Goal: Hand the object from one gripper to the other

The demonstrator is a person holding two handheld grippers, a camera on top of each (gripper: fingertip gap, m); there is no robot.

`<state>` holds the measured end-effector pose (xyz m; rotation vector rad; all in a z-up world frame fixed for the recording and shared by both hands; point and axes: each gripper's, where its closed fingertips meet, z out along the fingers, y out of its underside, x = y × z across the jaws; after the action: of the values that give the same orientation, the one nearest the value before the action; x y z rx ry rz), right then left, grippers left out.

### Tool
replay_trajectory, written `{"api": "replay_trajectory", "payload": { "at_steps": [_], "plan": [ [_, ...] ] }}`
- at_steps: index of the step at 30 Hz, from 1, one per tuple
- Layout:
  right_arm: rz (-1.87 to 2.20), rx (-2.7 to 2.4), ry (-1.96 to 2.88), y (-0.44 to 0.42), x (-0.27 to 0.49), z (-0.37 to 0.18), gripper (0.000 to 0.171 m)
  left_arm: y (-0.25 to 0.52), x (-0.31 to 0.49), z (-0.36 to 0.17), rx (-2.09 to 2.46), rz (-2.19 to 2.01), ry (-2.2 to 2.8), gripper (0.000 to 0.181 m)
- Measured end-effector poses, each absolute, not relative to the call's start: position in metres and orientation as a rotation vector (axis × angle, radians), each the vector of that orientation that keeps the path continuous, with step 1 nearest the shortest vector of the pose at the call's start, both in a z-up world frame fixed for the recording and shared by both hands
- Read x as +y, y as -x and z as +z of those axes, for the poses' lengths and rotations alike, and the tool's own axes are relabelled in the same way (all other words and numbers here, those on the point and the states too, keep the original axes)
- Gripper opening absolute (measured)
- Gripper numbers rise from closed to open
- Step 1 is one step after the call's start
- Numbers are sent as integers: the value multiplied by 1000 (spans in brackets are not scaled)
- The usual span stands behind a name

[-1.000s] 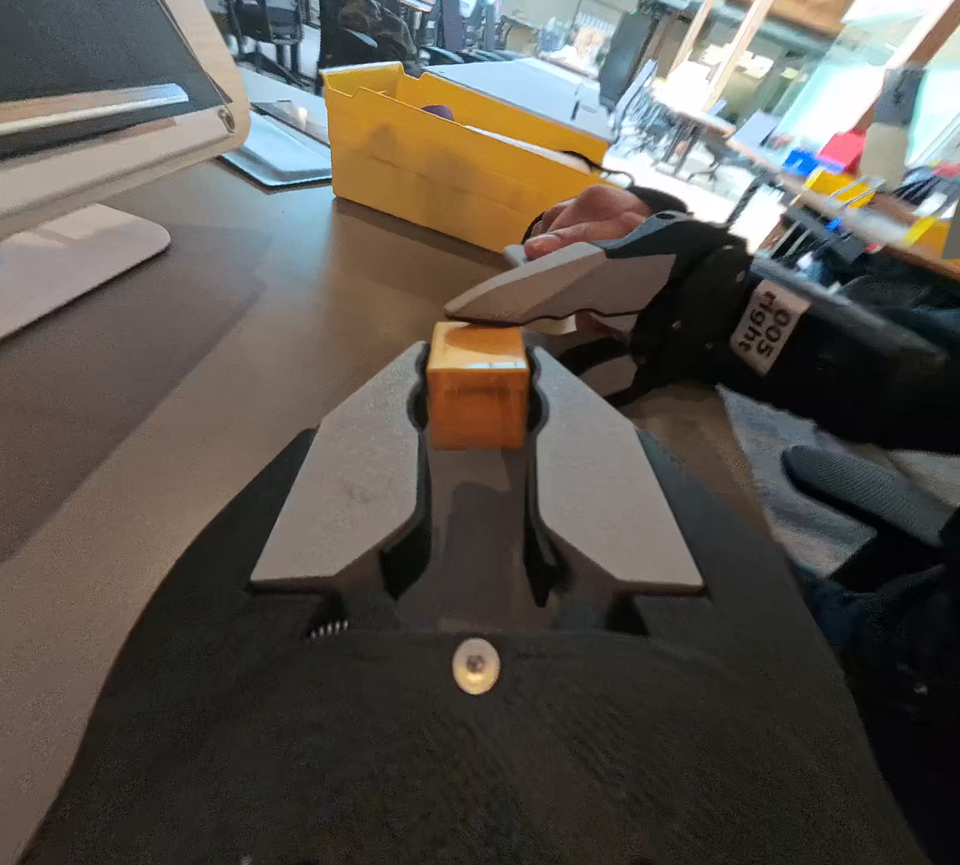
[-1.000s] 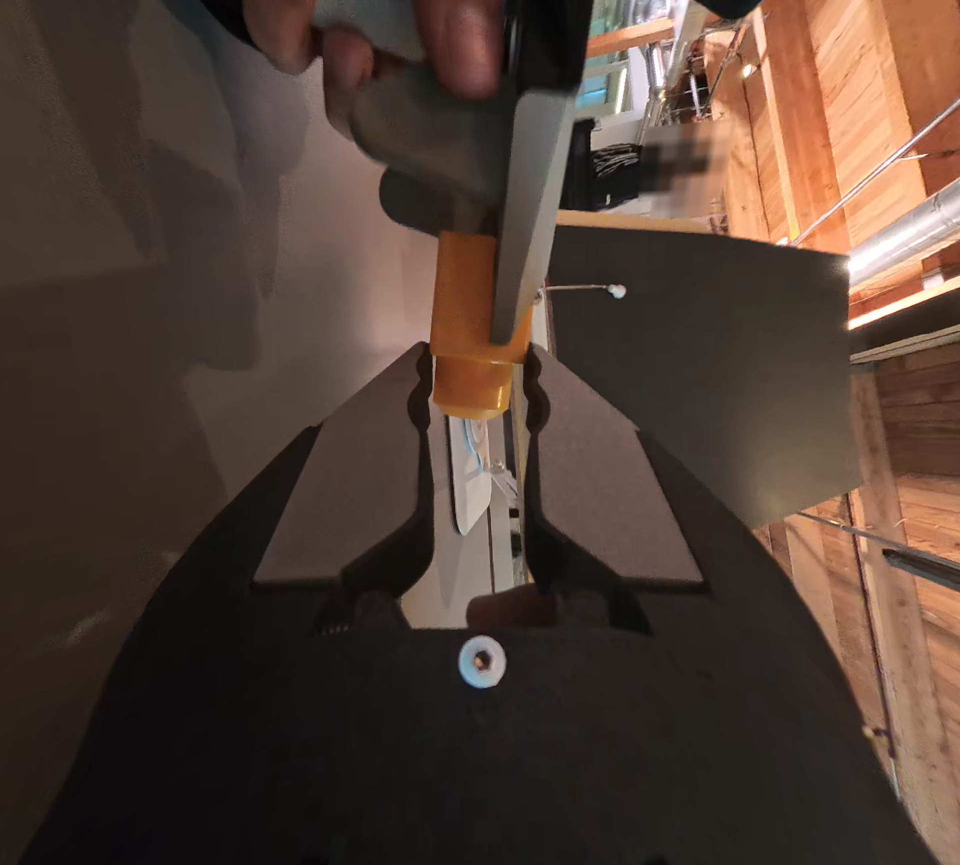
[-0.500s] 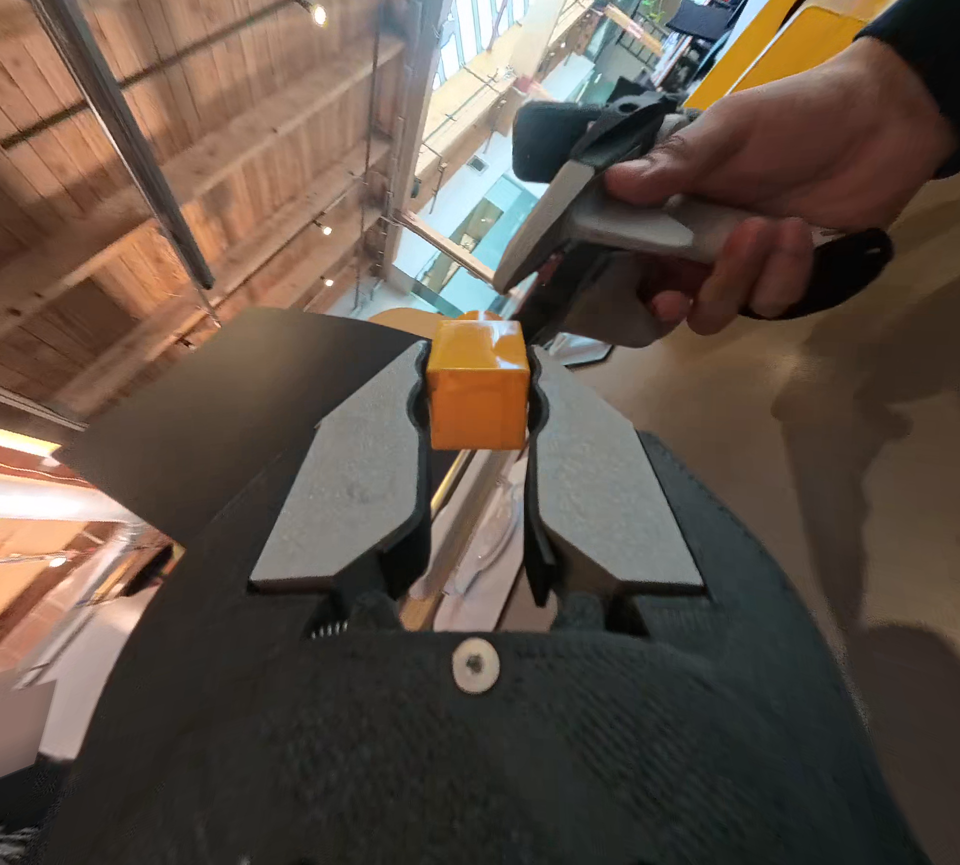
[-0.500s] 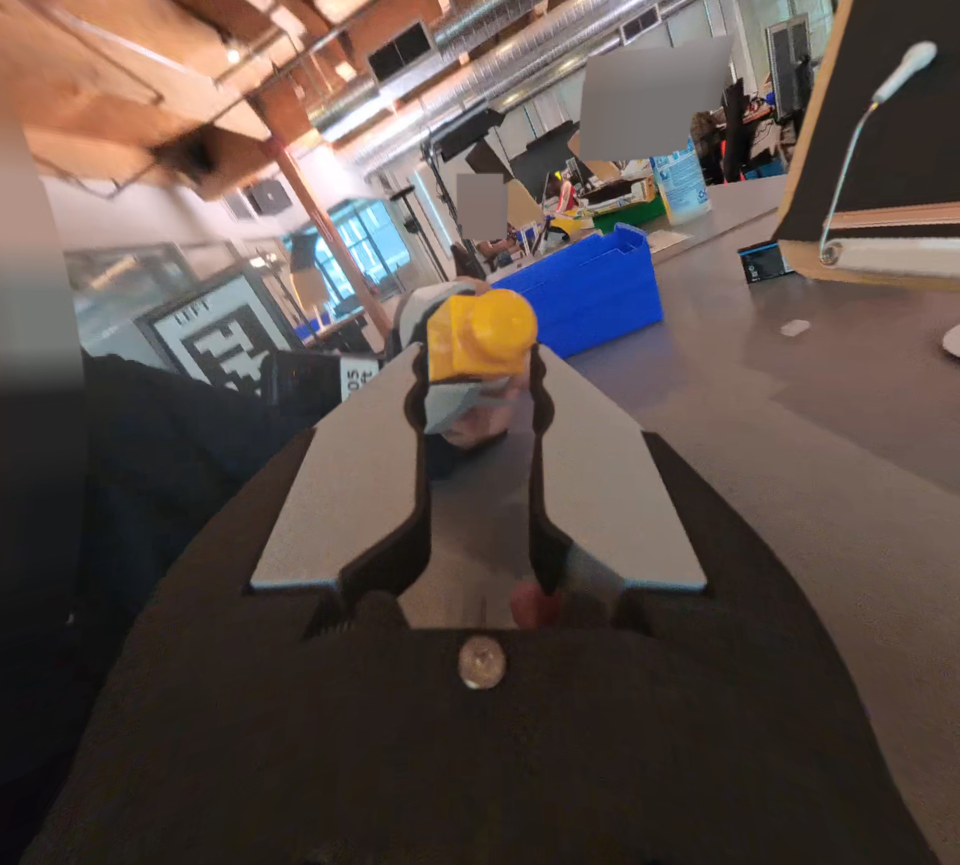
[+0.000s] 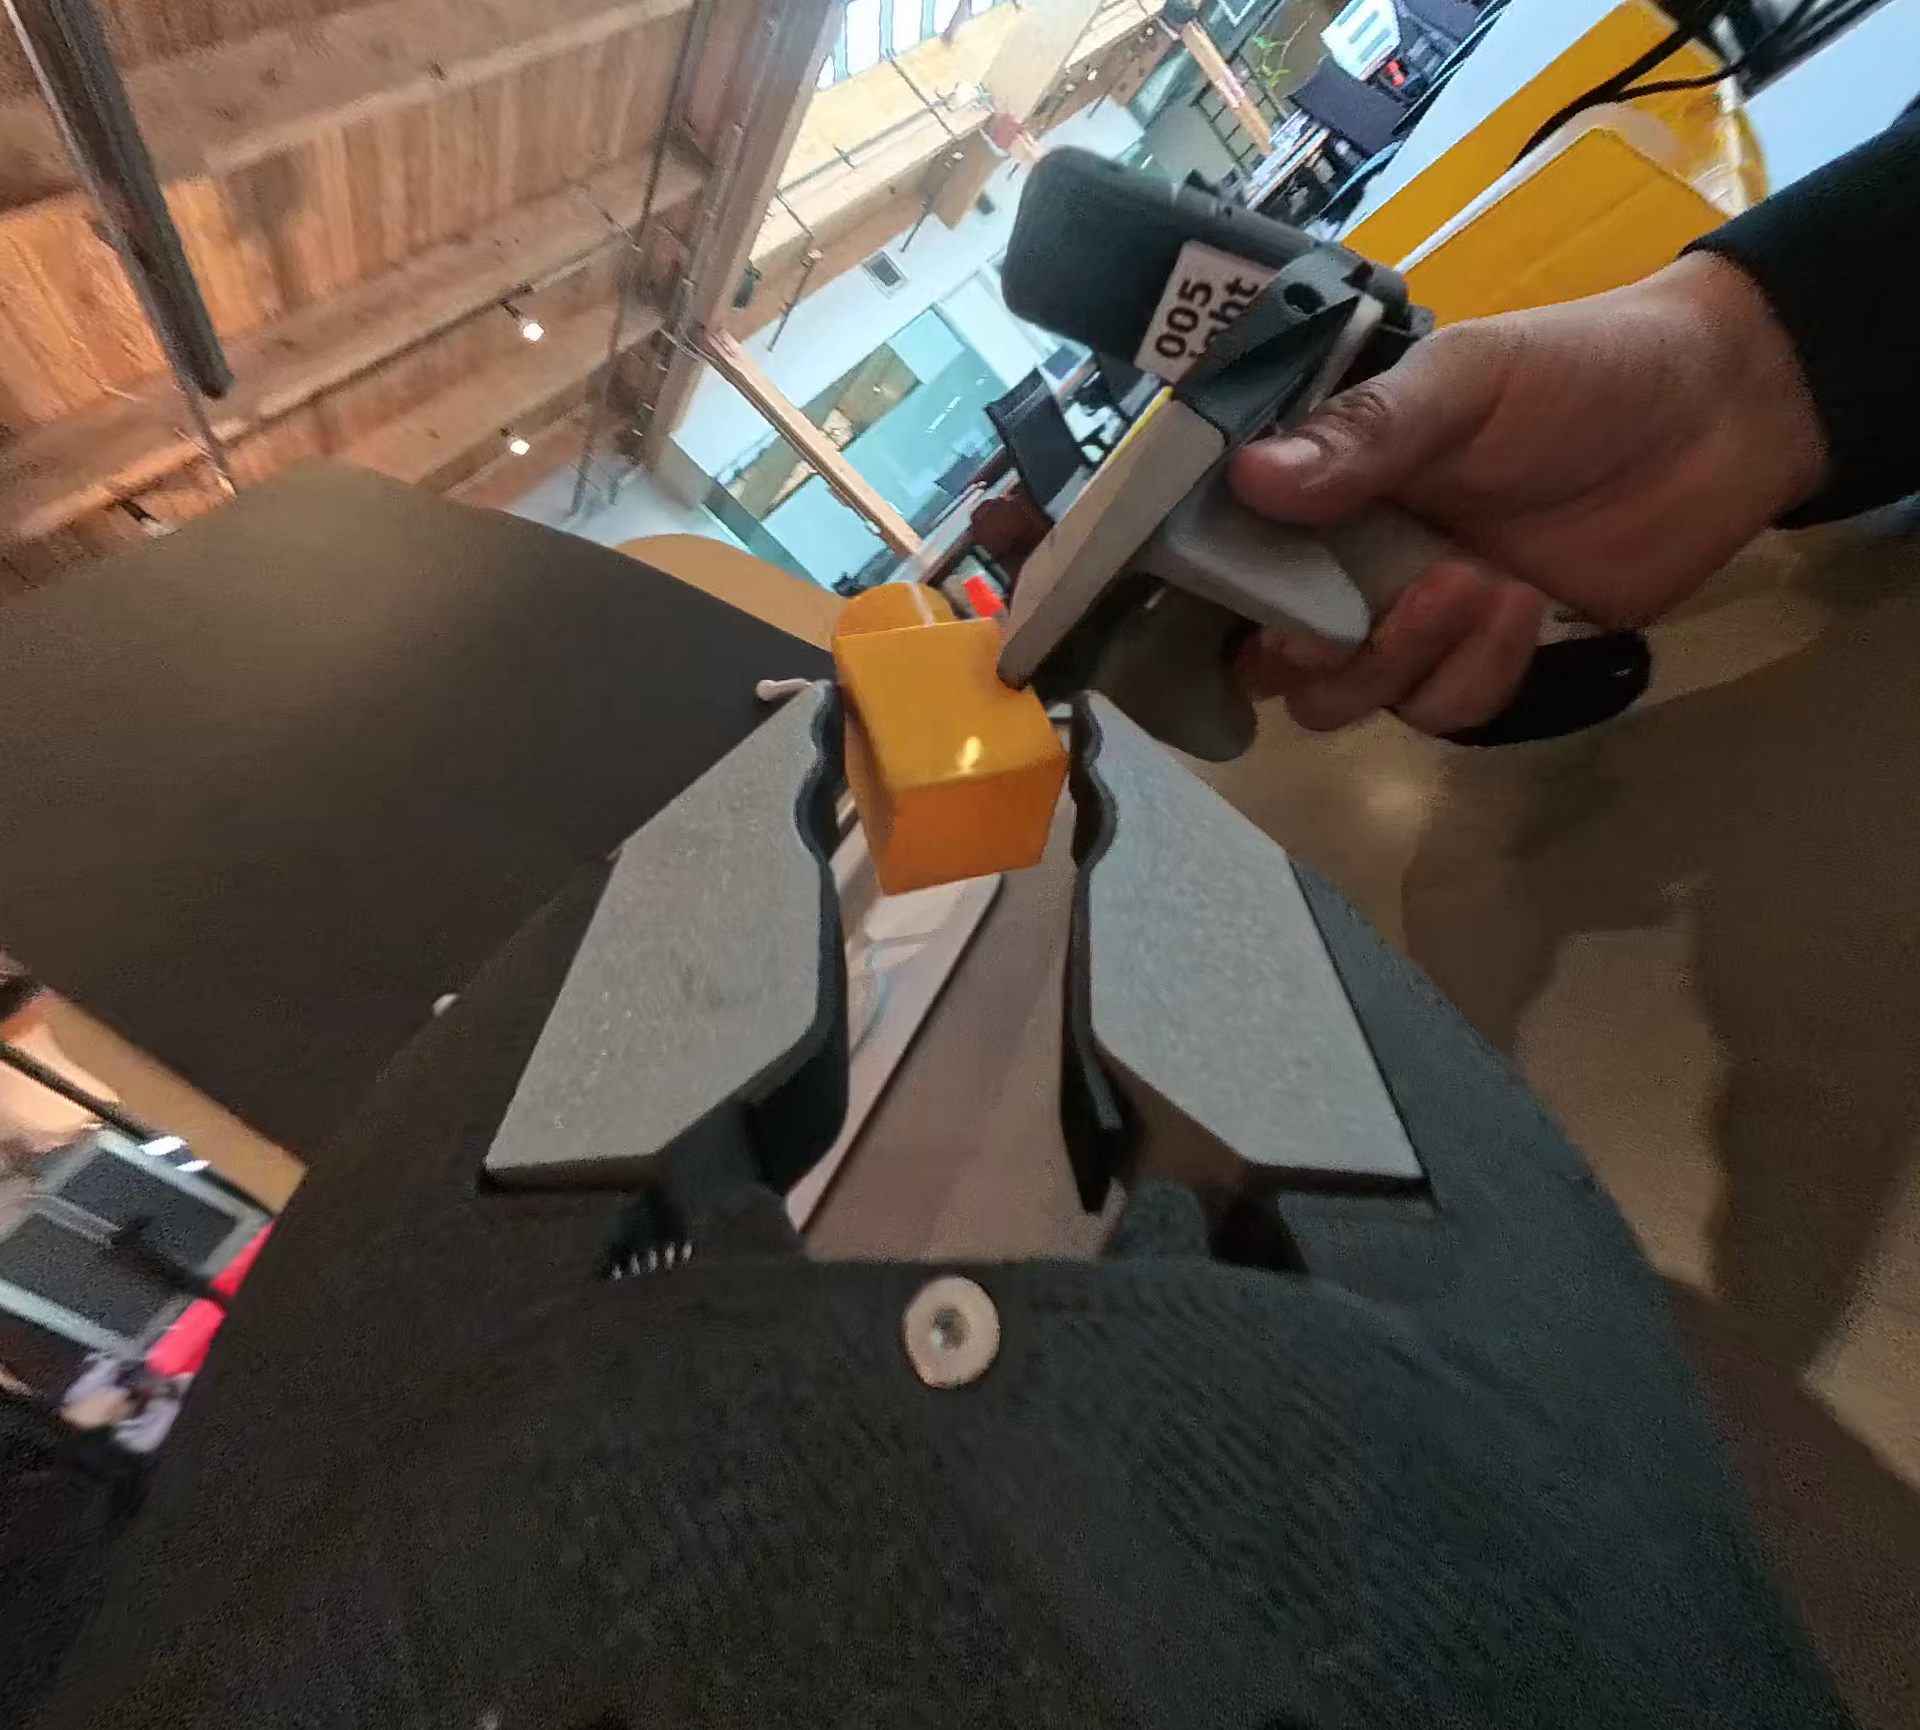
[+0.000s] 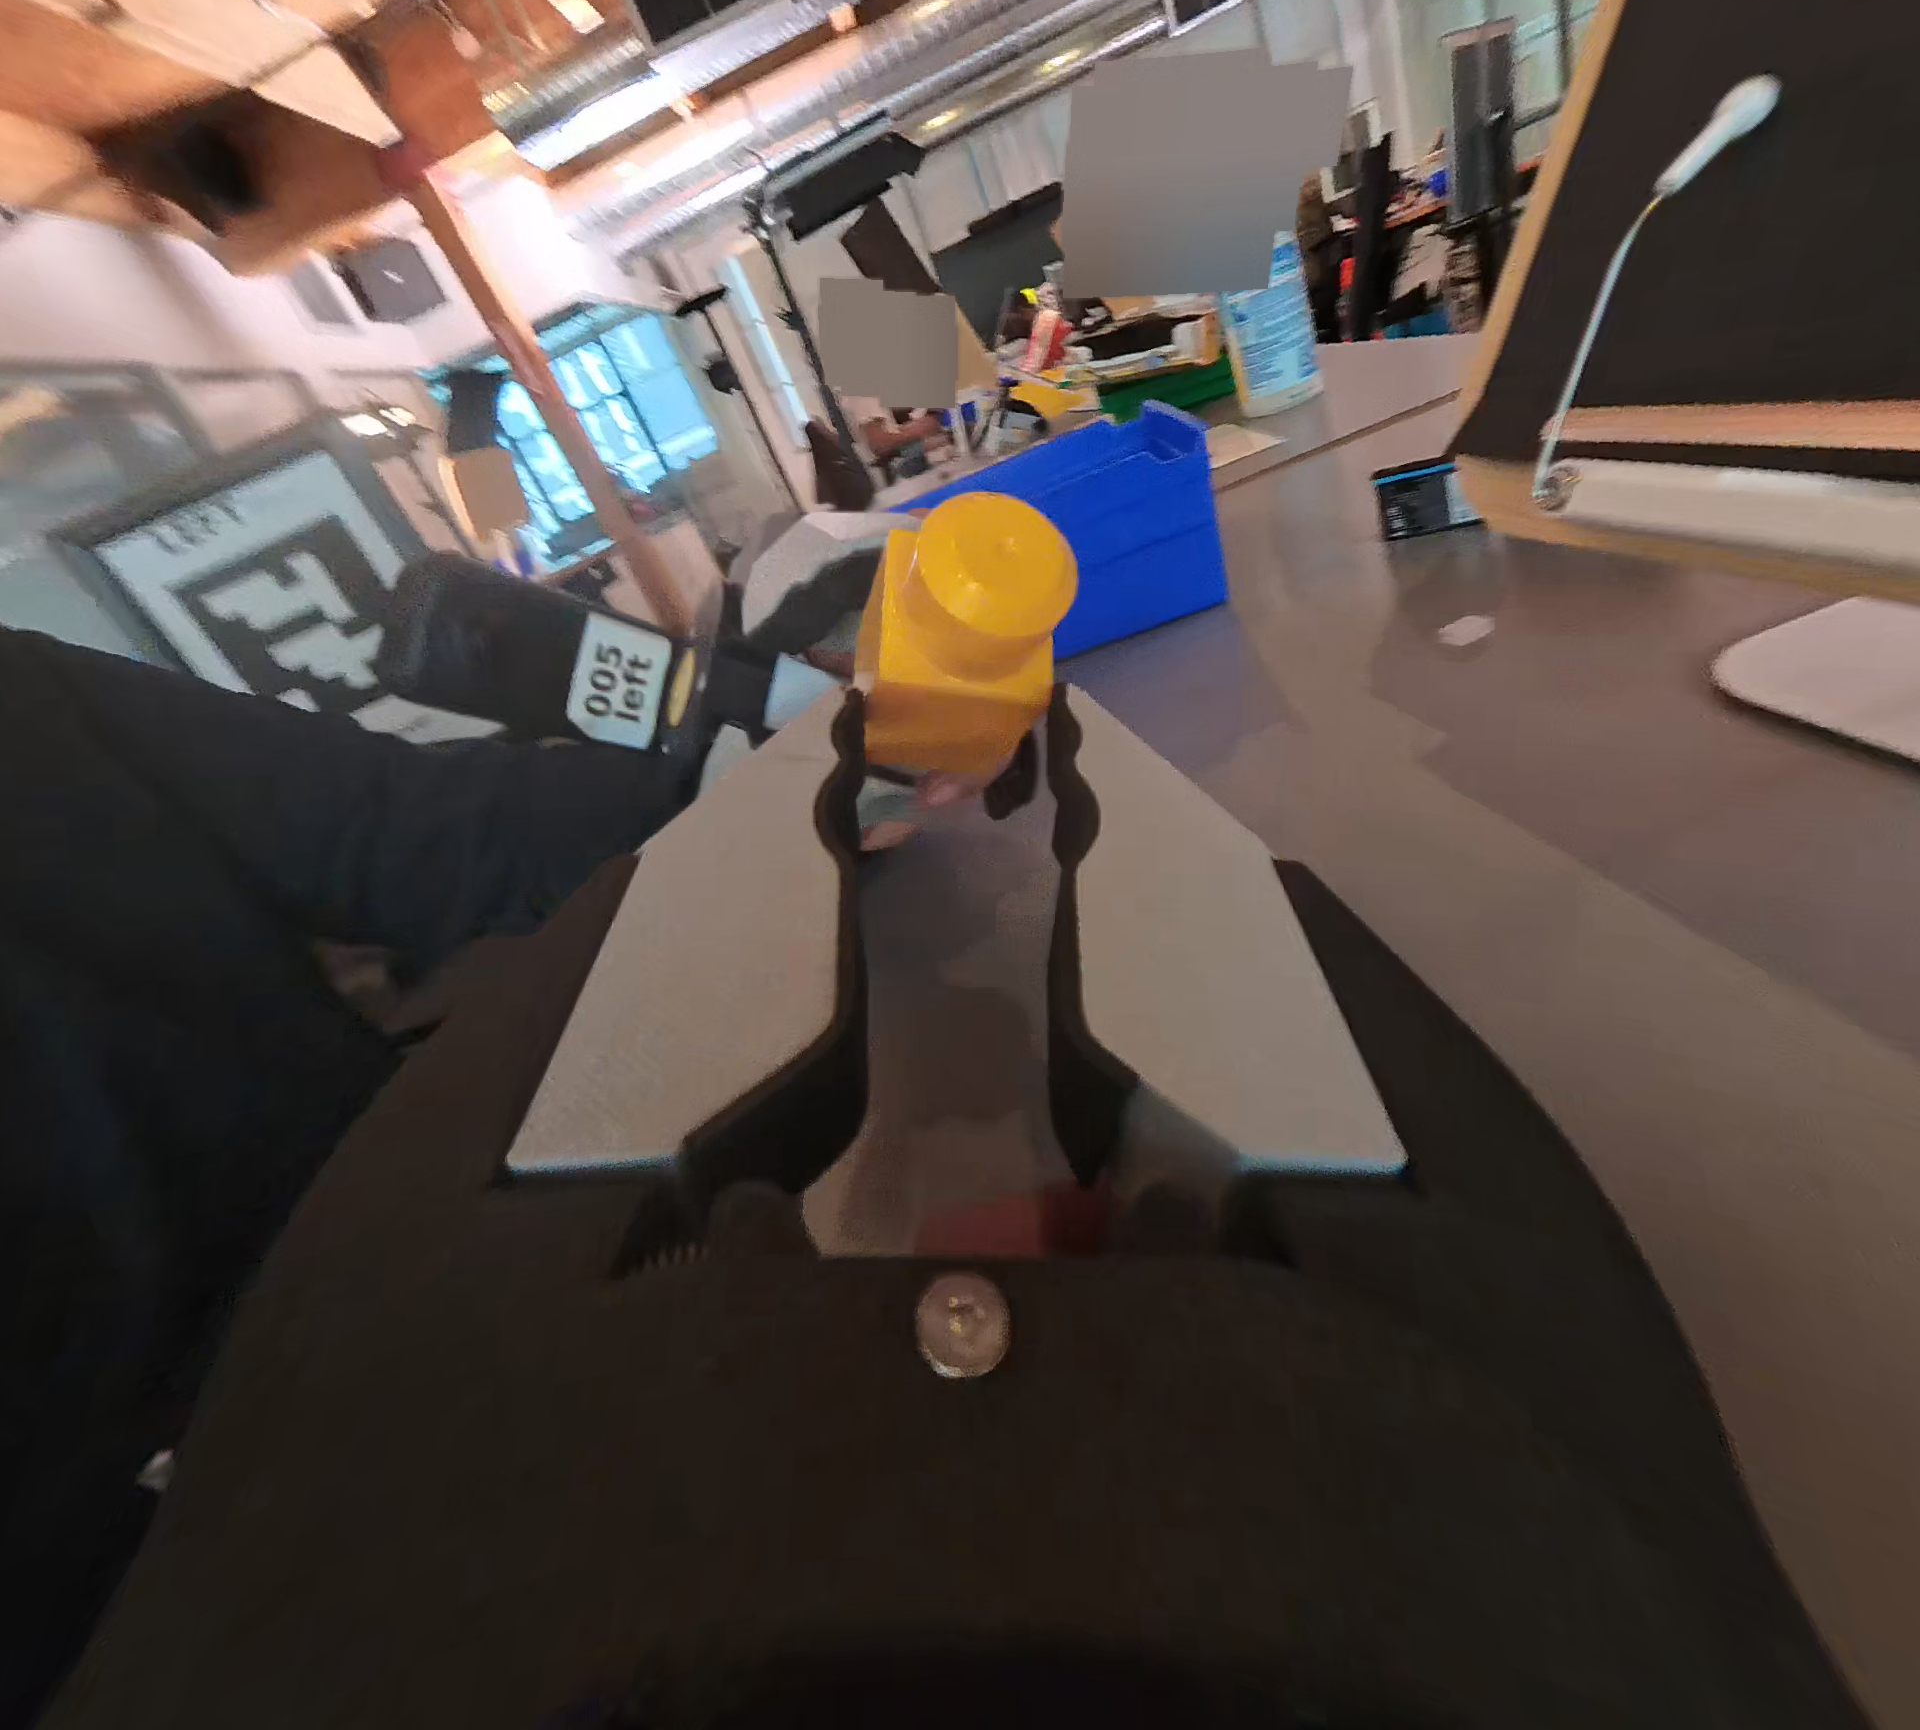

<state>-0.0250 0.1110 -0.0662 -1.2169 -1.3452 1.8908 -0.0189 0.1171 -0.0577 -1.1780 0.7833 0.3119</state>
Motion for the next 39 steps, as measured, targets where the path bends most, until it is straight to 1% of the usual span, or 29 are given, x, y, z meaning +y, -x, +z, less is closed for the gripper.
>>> {"api": "replay_trajectory", "payload": {
  "at_steps": [3,5,9,14,16,18,19,20,21,24,25,26,27,28,32,33,34,35,38,39],
  "plan": [
    [1714,-1363,1188,26,117,-66,31,22,119,-61,765,244,1221,42],
    [1656,-1392,1178,26,115,-67,31,21,116,-59,778,234,1216,38],
    [1760,-1383,1173,26,106,-63,32,17,108,-50,786,229,1174,34],
    [1866,-1361,1132,23,100,-54,31,9,104,-52,782,73,1174,34],
    [1719,-1404,1139,26,106,-61,31,12,110,-57,770,84,1217,32],
    [1414,-1432,1111,28,120,-67,31,17,115,-63,731,26,1287,27],
    [1218,-1429,1089,28,132,-69,31,17,117,-66,700,-70,1340,27],
    [1004,-1429,1047,27,143,-71,31,16,117,-69,655,-224,1403,29],
    [787,-1444,977,25,150,-74,31,16,117,-70,594,-384,1459,40],
    [66,-1515,629,25,158,-87,32,33,128,-71,369,-625,1568,59],
    [-125,-1503,507,28,157,-90,32,34,129,-72,332,-688,1588,64],
    [-254,-1487,399,32,153,-93,32,35,129,-74,307,-732,1601,65],
    [-331,-1468,309,36,147,-95,32,35,130,-77,287,-760,1619,69],
    [-387,-1445,246,40,143,-94,31,33,131,-82,280,-772,1647,77],
    [-415,-1411,190,46,129,-91,32,23,131,-95,370,-725,1694,86],
    [-396,-1421,199,46,128,-92,31,22,131,-95,387,-709,1696,85],
    [-368,-1424,199,45,126,-91,32,24,131,-97,405,-677,1699,79],
    [-334,-1426,189,43,122,-91,32,24,130,-99,439,-637,1702,79],
    [-185,-1457,148,38,103,-93,32,24,125,-107,557,-565,1716,95],
    [-130,-1464,162,37,100,-92,32,21,120,-107,600,-578,1705,91]
  ]
}}
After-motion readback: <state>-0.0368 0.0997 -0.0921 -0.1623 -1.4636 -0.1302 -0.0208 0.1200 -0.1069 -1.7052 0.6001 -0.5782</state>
